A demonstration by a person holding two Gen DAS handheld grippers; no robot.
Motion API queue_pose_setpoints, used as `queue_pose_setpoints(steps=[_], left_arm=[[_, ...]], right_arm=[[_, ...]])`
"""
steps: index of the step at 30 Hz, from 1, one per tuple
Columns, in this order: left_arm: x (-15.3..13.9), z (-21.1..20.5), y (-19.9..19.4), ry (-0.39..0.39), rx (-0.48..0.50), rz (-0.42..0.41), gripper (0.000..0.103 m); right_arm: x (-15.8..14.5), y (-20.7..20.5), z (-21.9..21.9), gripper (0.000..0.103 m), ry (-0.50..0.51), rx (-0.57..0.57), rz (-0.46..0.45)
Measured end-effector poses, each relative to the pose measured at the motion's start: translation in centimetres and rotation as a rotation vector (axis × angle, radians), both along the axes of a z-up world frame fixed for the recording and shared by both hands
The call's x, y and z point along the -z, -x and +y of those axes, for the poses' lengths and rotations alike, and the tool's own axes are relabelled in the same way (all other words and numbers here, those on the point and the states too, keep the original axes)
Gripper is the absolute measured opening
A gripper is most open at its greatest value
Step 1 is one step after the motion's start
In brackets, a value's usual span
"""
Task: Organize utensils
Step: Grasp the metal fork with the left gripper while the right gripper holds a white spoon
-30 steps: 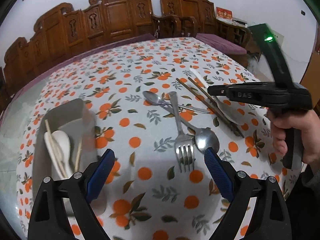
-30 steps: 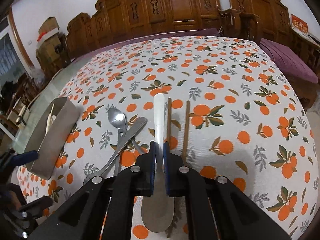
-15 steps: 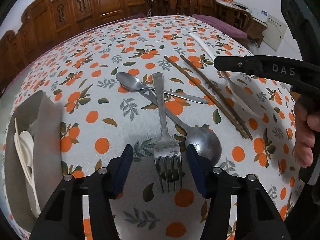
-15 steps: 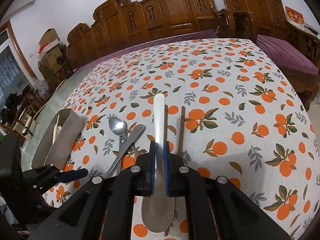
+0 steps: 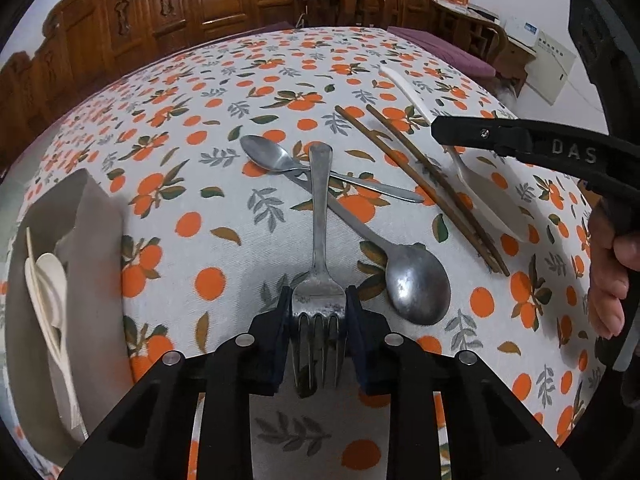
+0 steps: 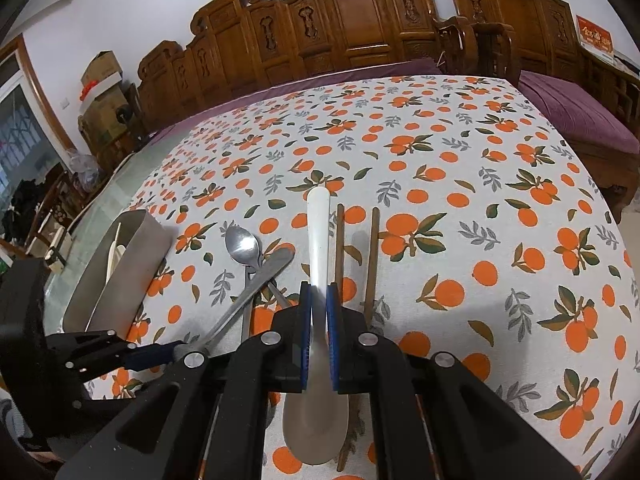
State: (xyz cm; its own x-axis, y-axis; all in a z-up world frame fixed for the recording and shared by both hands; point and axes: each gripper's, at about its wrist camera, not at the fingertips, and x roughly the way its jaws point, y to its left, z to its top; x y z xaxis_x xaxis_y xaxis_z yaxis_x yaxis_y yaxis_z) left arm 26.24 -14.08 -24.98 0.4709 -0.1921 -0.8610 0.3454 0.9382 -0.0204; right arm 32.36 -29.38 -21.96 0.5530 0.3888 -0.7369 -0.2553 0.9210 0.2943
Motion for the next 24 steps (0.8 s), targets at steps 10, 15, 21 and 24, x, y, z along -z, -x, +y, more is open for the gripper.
queue_pose_setpoints(steps=[10, 15, 21, 24], left_arm=[[-4.1, 1.3, 1.9, -0.052, 0.033, -0.105, 0.024], [-5.4, 1.8, 2.1, -0.077, 0.037, -0.134, 0.024], [-7.0, 2.3, 2.2, -0.091, 0.038, -0.160, 0.024], [-7.8, 2.4, 2.2, -0.096, 0.040, -0.171, 0.024]], right_arm=[[-0.1, 0.2, 1.1, 0.009, 0.010, -0.026, -0.007], [-0.2, 0.4, 1.4, 0.009, 0.012, -0.035, -0.009], [-0.2, 0.6, 1.6, 0.009, 0.012, -0.042, -0.010], [-0.3, 0.7, 1.6, 0.009, 0.012, -0.045, -0.012]])
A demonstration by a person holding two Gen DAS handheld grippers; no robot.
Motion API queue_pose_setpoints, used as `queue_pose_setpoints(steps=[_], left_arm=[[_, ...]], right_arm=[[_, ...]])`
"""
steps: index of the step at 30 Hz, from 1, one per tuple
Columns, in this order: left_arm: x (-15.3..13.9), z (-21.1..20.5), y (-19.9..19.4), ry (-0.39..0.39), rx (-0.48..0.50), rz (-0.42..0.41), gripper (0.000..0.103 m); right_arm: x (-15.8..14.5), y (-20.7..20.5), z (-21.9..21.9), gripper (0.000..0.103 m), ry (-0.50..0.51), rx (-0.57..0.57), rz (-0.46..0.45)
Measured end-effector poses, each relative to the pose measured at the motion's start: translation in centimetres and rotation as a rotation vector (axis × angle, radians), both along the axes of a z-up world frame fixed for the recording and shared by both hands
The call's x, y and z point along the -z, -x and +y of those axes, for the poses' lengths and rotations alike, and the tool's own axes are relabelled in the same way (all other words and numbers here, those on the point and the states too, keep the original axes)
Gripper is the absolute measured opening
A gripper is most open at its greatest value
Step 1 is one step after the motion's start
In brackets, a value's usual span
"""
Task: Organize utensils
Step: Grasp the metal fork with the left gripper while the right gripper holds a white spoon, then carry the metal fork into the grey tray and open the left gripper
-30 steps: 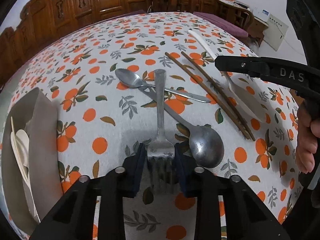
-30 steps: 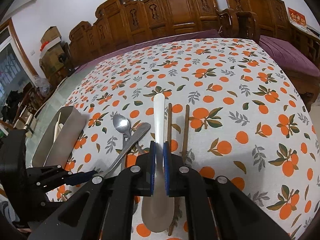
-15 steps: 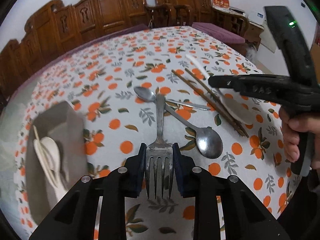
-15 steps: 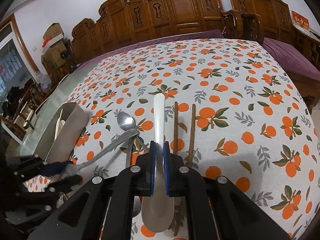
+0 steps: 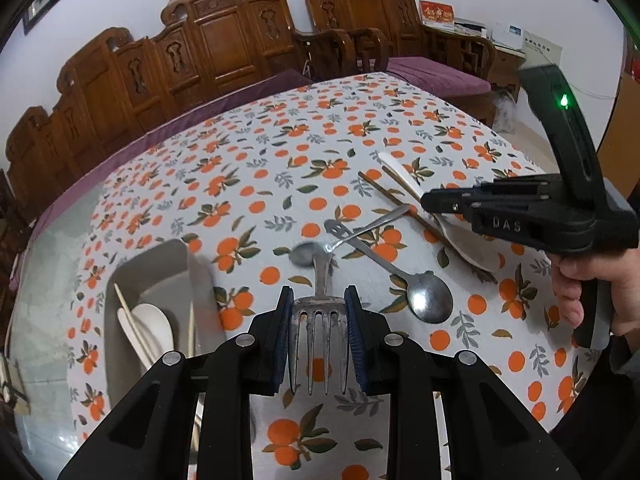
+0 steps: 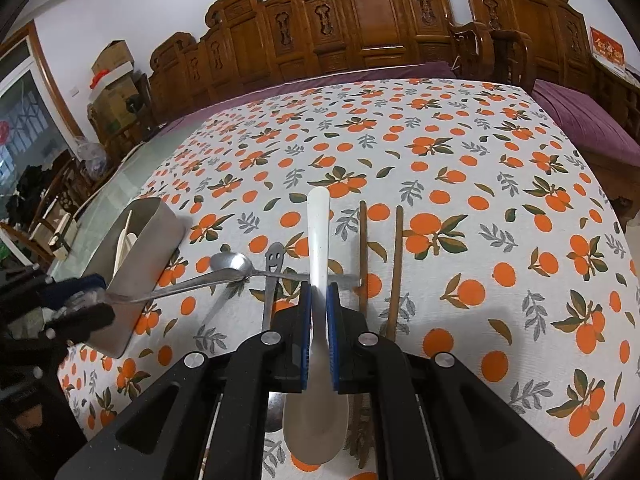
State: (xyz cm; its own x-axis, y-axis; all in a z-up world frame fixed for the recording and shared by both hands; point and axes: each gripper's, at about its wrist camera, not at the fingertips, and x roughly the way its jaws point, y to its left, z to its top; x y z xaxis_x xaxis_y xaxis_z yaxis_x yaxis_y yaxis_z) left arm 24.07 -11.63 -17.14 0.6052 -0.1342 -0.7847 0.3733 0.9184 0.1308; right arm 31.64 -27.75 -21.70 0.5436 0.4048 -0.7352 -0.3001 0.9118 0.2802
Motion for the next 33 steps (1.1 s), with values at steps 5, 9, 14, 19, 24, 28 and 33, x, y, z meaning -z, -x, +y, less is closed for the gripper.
queue_pose_setpoints(steps=[5, 9, 14, 19, 24, 28, 33], left_arm=[[-1.1, 0.2, -0.4, -0.003, 0.000, -0.009, 0.024], [-2.2, 0.6, -0.7, -0.002, -0.008, -0.023, 0.024], [-3.6, 1.4, -0.8, 0.014, -0.021, -0.040, 0.024], [-4.7, 2.1, -1.0, 0.016, -0.030, -0.057, 0.024], [-5.9, 3.4, -1.0, 0.023, -0.050, -0.074, 0.024], [-6.7, 4.5, -1.3, 0.027, -0.071, -0.087, 0.024], [-8.5, 6.3, -1.4, 0.041, -0.098, -0.121, 0.024]], right_arm=[[-0.1, 0.3, 0.3, 0.009, 0.000, -0.009, -0.004], [-0.4, 0.7, 0.5, 0.009, 0.001, -0.020, -0.011], [-1.0, 1.3, 1.0, 0.009, -0.001, -0.041, -0.026], [-1.0, 1.5, 1.6, 0.009, 0.003, -0.052, -0.027], [-1.5, 2.2, 2.4, 0.009, -0.004, -0.077, -0.035], [-2.0, 2.8, 3.1, 0.009, -0.016, -0.096, -0.040], [-2.8, 3.7, 4.6, 0.009, -0.026, -0.134, -0.055]])
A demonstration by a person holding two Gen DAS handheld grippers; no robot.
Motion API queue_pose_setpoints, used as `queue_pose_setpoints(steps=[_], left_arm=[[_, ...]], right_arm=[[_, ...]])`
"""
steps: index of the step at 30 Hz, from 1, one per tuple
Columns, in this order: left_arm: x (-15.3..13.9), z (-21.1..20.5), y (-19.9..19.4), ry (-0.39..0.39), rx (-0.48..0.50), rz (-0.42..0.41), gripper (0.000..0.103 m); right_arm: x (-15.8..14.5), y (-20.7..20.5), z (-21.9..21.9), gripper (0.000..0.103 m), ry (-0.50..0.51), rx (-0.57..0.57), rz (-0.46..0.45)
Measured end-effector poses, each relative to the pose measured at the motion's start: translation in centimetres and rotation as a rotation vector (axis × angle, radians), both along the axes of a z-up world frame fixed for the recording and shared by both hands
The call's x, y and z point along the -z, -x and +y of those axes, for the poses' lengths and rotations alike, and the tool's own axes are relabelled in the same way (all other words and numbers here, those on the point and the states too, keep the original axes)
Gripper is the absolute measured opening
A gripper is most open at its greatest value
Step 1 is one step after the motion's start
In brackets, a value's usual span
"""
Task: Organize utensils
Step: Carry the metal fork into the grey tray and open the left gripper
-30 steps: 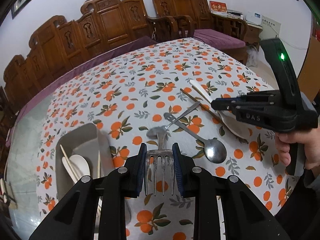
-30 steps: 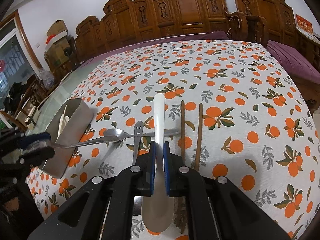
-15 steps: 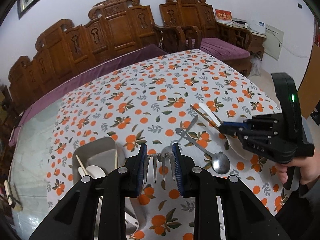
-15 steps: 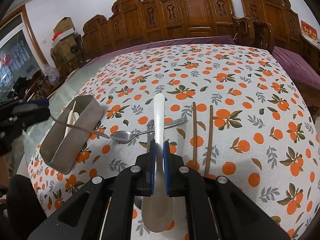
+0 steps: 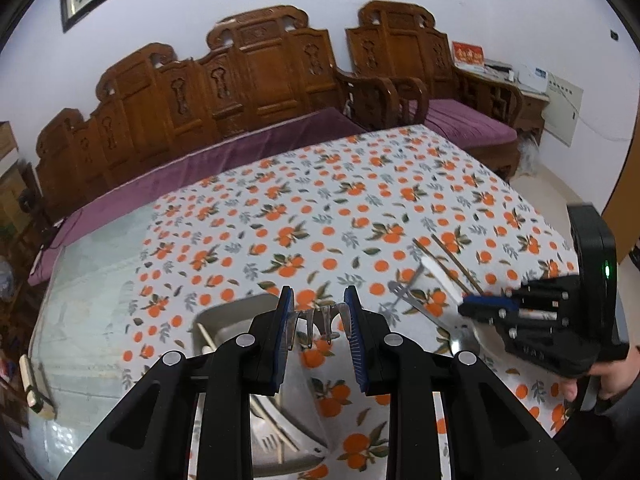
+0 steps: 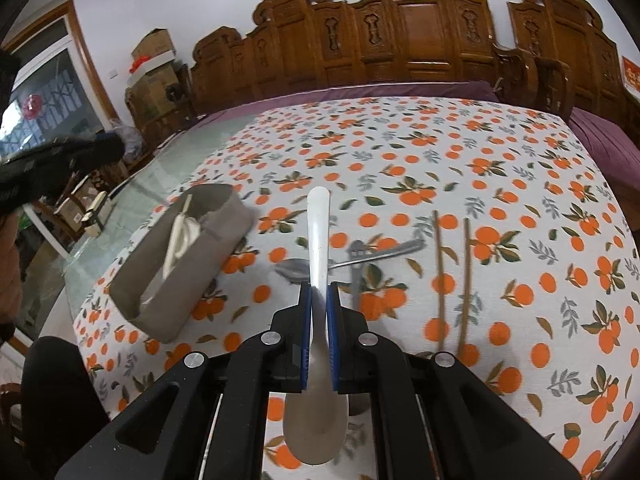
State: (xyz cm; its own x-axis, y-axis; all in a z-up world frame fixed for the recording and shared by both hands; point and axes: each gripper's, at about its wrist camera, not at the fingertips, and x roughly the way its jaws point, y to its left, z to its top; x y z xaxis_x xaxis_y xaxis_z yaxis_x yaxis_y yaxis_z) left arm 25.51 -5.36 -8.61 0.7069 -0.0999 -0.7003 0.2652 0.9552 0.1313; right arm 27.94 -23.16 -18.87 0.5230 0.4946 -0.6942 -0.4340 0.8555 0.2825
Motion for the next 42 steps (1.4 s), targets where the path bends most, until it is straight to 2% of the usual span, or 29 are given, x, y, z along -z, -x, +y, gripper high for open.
queue_pose_setpoints(steps=[5, 11, 18, 24, 30, 42], left_arm=[[-1.1, 2.1, -0.3, 0.009, -0.042, -0.030, 0.024], [-0.4, 5.3, -0.8, 0.024, -0.098, -0.045, 0.024], [2.3, 8.0, -1.6, 0.077, -0.124, -0.050, 0.024], [5.6, 9.3, -1.5, 0.101, -0.144, -0.014, 0.024], [6.5, 9.7, -0.2, 0.125, -0.142, -0.025, 0.024], [10.2, 9.9, 0.0, 0.133, -0.137, 0.091, 0.024]], right_arm=[[-0.9, 0.6, 1.9, 0.009, -0.003, -0.037, -0.009], [-1.9, 0.8, 4.3, 0.009, 0.033, -0.070, -0.026], [-2.8, 0.5, 7.0, 0.009, 0.026, -0.088, -0.018], [-3.3, 0.1, 9.1, 0.009, 0.032, -0.104, -0.018], [-3.4, -0.3, 10.6, 0.009, 0.042, -0.114, -0.014], [-2.8, -0.5, 13.4, 0.009, 0.041, -0.114, 0.018]])
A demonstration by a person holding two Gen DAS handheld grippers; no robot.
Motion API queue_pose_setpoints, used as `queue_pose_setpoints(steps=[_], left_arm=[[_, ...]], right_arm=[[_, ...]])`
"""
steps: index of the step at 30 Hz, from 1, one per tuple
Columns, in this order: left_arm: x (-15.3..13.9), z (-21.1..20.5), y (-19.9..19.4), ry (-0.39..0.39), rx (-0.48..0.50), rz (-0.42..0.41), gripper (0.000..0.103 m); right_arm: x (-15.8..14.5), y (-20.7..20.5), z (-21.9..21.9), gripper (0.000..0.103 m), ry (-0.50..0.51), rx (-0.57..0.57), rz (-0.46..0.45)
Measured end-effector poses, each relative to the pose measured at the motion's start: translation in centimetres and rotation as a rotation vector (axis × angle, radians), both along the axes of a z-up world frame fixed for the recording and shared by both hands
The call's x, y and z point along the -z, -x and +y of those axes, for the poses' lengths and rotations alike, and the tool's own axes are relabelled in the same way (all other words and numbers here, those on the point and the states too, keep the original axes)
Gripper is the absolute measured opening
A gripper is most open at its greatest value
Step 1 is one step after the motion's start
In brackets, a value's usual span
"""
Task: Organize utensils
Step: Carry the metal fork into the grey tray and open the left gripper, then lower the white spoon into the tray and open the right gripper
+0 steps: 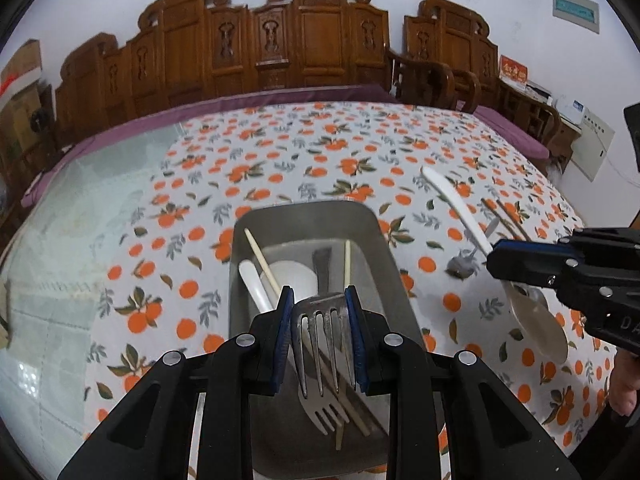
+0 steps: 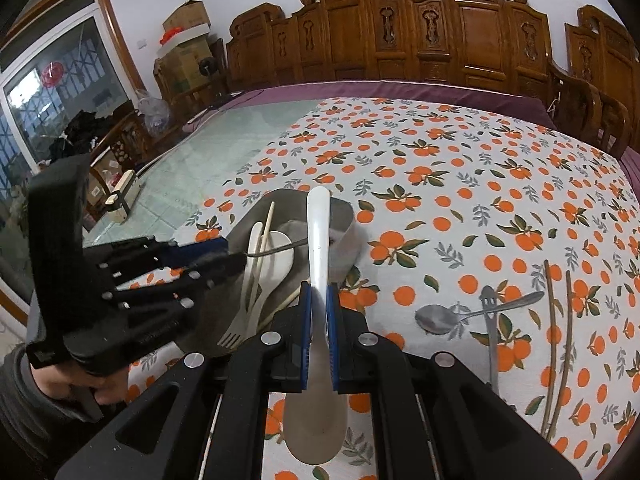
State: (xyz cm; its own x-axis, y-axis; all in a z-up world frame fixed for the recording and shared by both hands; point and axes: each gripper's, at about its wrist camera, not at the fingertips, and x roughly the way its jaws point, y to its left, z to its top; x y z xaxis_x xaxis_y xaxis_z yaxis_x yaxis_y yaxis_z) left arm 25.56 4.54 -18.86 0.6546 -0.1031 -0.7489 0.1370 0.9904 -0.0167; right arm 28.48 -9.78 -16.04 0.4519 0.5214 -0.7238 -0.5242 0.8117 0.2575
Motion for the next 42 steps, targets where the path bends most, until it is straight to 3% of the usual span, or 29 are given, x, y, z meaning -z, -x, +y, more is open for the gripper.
queue_pose_setpoints(steps=[4, 16, 25, 35, 42], left_arm=[[0.4, 0.2, 0.1, 0.022, 0.014, 0.017, 0.024], [-1.7, 2.6, 0.7, 0.043, -0.014, -0.044, 0.028], [-2.8, 6.2, 0.5, 0.047, -0.086, -0.075, 0.039], [-3.0, 8.5, 0.5, 0.058, -0.134, -0.076, 0.040], [-3.1, 7.7, 0.6, 0.053, -0.118, -0.080, 0.045]], right_arm=[[-0.1, -0.3, 0.9, 0.009, -0.010, -0.005, 0.009], [-0.2, -1.0, 3.8, 0.009, -0.045, 0.002, 0.027], [1.9, -2.7, 6.6, 0.009, -0.123, 0.042, 0.105], [3.7, -3.3, 9.0, 0.011, -0.092, 0.029, 0.128], [3.4, -2.9, 7.8, 0.012, -0.084, 0.011, 0.087]])
